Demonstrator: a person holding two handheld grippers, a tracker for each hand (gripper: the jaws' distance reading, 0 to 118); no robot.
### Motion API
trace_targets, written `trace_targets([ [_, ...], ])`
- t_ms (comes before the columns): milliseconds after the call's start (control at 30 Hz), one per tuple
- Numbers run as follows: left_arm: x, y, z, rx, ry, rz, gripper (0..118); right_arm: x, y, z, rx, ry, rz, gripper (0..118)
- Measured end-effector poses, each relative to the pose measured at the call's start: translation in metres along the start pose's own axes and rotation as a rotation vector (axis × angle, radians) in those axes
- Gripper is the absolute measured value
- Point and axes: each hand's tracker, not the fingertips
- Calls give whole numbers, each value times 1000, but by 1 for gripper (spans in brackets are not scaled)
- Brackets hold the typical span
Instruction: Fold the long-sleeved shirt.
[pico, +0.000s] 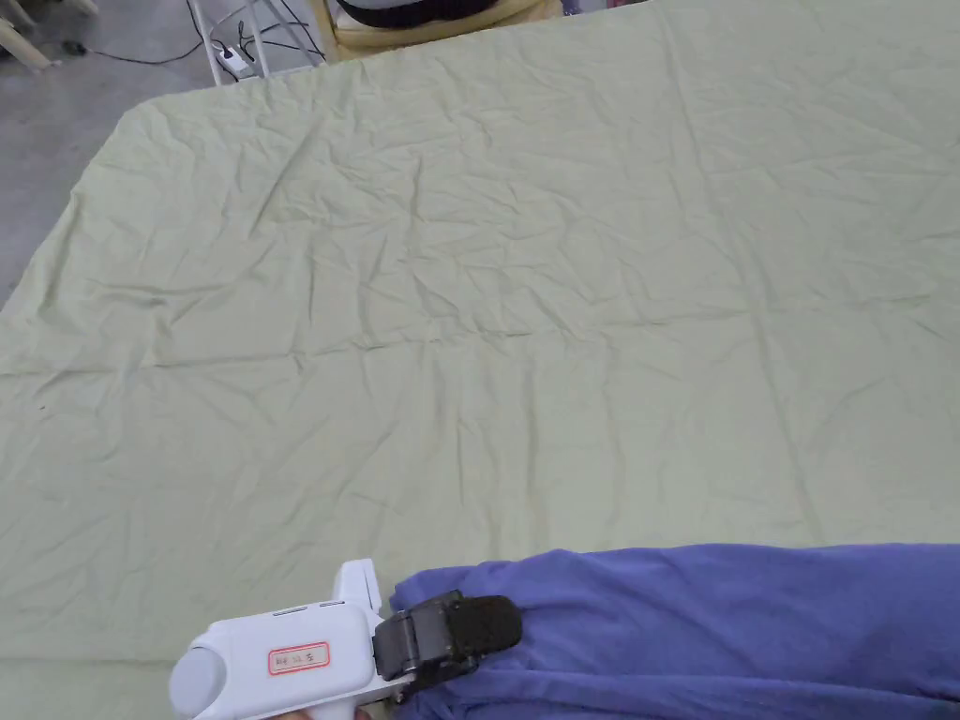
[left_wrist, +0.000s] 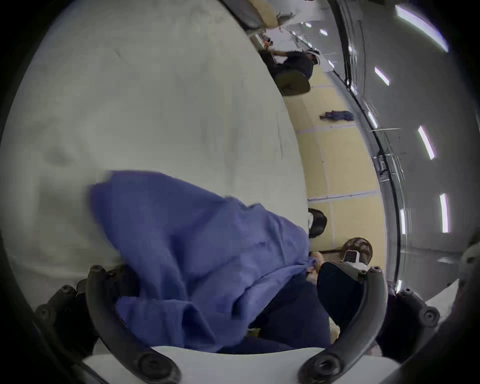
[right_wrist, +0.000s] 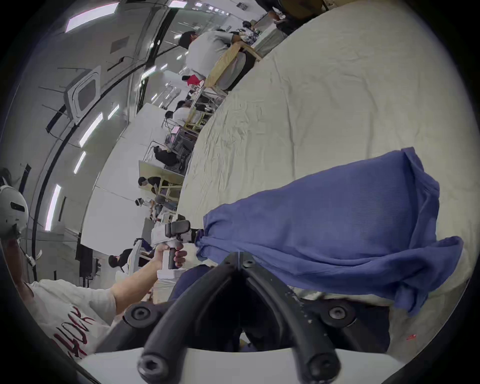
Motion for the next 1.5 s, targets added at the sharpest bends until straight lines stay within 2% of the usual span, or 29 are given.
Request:
trace_targets([
  [33, 2, -1, -7, 5, 18, -23, 118, -1, 2, -1, 2, -4, 0, 2],
  [67, 5, 2, -8, -9, 20, -38, 110, -1, 4, -1, 4, -7, -1, 2],
  [100, 8, 5, -5, -15, 20, -37, 58, -3, 5, -1, 7, -11, -4, 2],
  [167, 10, 6, 7, 29, 71, -21, 11, -7, 8, -2, 15, -15, -9, 2],
  [233, 9, 5, 19, 90, 177, 13, 14, -11, 10, -3, 21, -15, -11, 2],
  [333, 12, -1, 37, 104, 92, 36, 13, -20, 12, -8, 28, -29, -3, 2],
  [533, 45, -2, 69, 172, 72, 1, 11, -46, 18, -15, 46, -29, 32, 1],
  [767, 66, 11, 123, 286, 110, 2, 11, -84, 26, -12, 114, -29, 118, 1],
  [867, 66, 16, 155, 331, 156, 16, 11, -100, 26, -11, 136, -25, 147, 1],
  [967, 60, 16, 188, 376, 272, 39, 11, -109, 25, -10, 145, -24, 182, 1],
  [1167, 48, -9, 241, 491, 413, 158, 11, -105, 16, -13, 150, -62, 202, 1],
  [1267, 65, -26, 241, 481, 440, 169, 11, -103, 10, -12, 144, -101, 213, 1],
  [1400, 123, -42, 210, 461, 559, 45, 11, -100, 3, -8, 133, -173, 235, 1],
  [1500, 161, -44, 168, 487, 514, 29, 11, -94, -4, -3, 137, -161, 214, 1],
])
